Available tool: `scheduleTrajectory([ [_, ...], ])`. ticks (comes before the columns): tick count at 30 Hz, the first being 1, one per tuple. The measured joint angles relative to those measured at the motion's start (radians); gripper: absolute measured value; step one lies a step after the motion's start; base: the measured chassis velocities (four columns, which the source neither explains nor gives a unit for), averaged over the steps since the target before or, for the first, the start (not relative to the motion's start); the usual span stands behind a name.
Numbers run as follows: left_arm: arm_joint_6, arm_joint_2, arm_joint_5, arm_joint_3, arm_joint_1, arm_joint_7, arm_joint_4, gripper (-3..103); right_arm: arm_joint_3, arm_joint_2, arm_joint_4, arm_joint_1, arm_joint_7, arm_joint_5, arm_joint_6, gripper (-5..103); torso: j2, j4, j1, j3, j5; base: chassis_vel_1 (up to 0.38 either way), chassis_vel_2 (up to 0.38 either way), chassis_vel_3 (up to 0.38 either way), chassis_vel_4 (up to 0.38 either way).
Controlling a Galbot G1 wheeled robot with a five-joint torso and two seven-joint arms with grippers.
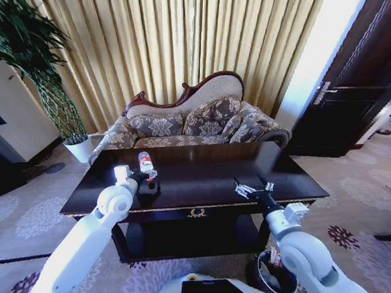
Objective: Move to the front of the table and place the trash on the table into the trash bin.
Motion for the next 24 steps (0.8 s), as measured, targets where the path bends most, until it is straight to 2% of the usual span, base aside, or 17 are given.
scheduleTrajectory([
  [24,0.016,-0.006,-0.013,0.003,-0.002,0.006,0.009,101,0.009,-0.012,-0.018,0.022,0.0,0.003,0.012,100,0.0,0.0,0.0,0.0,0.0,0.0,0.0,0.0,0.0],
])
